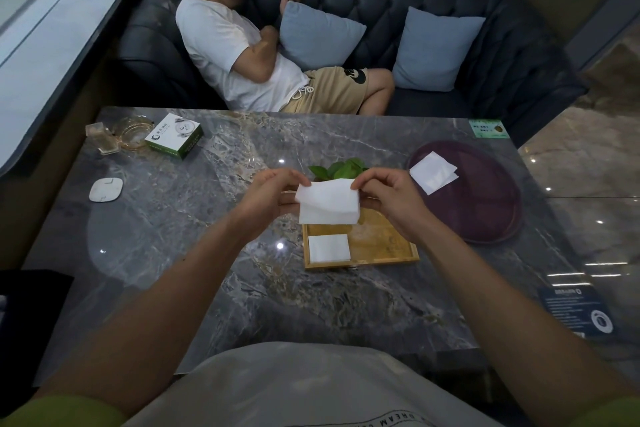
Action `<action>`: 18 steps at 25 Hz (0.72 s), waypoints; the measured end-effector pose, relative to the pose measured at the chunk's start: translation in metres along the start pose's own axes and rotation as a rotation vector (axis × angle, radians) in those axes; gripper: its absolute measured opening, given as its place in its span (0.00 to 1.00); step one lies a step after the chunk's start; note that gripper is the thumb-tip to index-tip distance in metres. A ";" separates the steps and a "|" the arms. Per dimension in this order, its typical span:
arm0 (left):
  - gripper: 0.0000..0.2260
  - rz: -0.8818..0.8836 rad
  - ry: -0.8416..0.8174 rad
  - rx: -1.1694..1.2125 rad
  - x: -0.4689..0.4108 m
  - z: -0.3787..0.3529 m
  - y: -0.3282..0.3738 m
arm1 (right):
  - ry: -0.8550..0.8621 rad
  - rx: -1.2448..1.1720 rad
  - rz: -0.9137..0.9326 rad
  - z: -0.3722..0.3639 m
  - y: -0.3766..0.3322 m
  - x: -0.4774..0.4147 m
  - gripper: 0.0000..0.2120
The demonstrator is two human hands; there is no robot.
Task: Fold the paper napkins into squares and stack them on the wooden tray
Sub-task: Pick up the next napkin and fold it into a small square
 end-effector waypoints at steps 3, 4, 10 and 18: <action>0.05 -0.058 0.027 -0.096 0.002 -0.004 0.002 | -0.019 0.004 0.014 -0.002 0.001 -0.001 0.16; 0.05 -0.089 0.033 -0.127 0.002 -0.005 0.001 | -0.028 0.000 0.017 -0.003 0.001 -0.001 0.15; 0.08 -0.128 0.066 -0.145 0.002 -0.004 0.005 | -0.047 -0.126 0.003 -0.006 -0.001 -0.004 0.04; 0.11 -0.169 0.053 -0.177 0.003 -0.004 0.008 | -0.014 0.290 0.077 -0.020 0.005 -0.014 0.02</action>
Point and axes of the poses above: each hand's wrist, its own x-axis away from the middle knuckle, its own z-axis out of the back of the hand, y = z × x, the point moved 2 cm from there along -x, towards the middle knuckle, and after that the axes turned 10 degrees about y, right-handed, at the moved point
